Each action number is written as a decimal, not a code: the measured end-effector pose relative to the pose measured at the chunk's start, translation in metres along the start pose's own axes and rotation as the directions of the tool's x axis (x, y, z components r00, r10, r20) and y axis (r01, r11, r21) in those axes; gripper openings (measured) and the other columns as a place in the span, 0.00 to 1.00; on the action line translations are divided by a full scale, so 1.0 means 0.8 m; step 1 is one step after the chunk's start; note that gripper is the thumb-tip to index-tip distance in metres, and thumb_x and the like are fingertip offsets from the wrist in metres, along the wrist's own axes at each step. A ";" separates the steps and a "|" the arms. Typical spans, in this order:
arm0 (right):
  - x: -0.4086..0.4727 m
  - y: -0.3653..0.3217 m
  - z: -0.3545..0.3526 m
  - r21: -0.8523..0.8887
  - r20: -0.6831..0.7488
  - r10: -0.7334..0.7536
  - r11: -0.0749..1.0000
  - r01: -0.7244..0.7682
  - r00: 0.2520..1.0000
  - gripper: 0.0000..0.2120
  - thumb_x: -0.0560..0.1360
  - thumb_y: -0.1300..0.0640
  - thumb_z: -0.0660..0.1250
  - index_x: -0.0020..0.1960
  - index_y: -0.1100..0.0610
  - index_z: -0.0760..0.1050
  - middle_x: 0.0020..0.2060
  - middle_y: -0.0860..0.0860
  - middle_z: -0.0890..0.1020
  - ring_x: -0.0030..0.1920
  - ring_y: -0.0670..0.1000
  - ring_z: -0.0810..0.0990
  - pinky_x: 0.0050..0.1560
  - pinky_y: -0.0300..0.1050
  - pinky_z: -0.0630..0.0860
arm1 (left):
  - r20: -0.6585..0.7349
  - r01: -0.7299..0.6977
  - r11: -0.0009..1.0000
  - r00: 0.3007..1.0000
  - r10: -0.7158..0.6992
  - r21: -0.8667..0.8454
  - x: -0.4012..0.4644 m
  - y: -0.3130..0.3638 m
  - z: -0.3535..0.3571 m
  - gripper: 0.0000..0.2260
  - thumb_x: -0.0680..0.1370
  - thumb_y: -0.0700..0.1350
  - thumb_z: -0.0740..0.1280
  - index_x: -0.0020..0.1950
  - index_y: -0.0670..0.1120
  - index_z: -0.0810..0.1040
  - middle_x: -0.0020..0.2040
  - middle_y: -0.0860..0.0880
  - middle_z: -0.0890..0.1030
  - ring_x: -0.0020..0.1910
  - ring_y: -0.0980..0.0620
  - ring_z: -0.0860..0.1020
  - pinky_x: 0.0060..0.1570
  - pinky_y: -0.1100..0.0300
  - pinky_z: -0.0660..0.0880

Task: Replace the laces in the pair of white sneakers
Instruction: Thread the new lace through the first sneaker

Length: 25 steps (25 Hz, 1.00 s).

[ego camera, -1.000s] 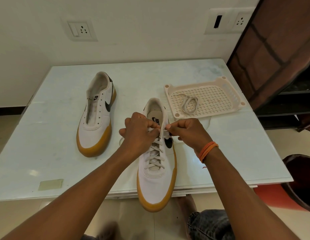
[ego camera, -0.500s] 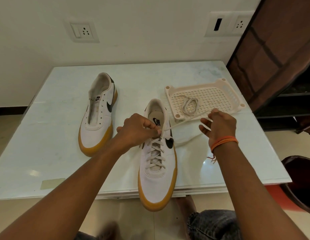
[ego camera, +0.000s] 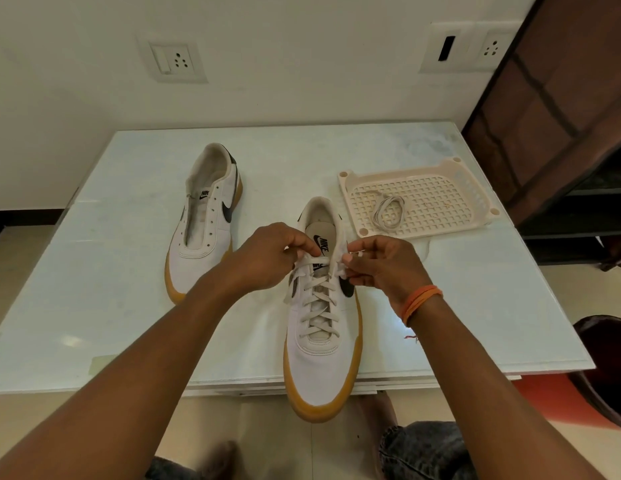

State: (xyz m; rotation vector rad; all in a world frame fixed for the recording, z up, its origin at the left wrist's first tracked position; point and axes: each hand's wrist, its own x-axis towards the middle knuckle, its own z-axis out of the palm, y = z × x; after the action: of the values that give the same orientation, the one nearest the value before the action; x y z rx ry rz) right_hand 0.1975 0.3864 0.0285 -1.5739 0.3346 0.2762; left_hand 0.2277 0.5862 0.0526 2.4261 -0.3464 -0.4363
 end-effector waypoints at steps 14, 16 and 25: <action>0.004 0.007 0.004 0.088 -0.048 0.044 0.995 -0.040 0.998 0.25 0.69 0.58 0.76 0.62 0.59 0.70 0.45 0.61 0.83 0.41 0.56 0.85 0.37 0.46 0.81 | -0.033 -0.014 1.000 0.999 0.015 0.011 0.003 -0.006 0.000 0.12 0.80 0.39 0.66 0.57 0.51 0.83 0.48 0.58 0.77 0.44 0.62 0.73 0.39 0.79 0.65; 0.004 0.009 0.011 0.051 -0.056 -0.042 0.998 0.044 0.998 0.14 0.69 0.64 0.76 0.53 0.63 0.77 0.37 0.60 0.80 0.38 0.56 0.83 0.38 0.45 0.82 | -0.031 -0.012 1.000 0.999 0.012 0.007 0.003 -0.005 0.001 0.11 0.80 0.39 0.66 0.57 0.52 0.83 0.48 0.58 0.77 0.41 0.64 0.73 0.39 0.77 0.64; 0.011 0.001 -0.024 0.094 -0.319 -0.171 0.973 0.211 0.932 0.08 0.68 0.65 0.76 0.45 0.61 0.79 0.38 0.62 0.82 0.35 0.51 0.84 0.37 0.40 0.80 | 0.050 -0.044 0.998 0.998 0.042 0.038 -0.003 -0.003 -0.009 0.14 0.81 0.39 0.62 0.61 0.52 0.82 0.56 0.55 0.80 0.41 0.65 0.73 0.40 0.77 0.65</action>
State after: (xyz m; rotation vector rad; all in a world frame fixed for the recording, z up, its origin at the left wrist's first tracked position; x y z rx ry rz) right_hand 0.2046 0.3668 0.0250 -1.5100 0.4288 -0.1448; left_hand 0.2288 0.5931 0.0571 2.4437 -0.4319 -0.4751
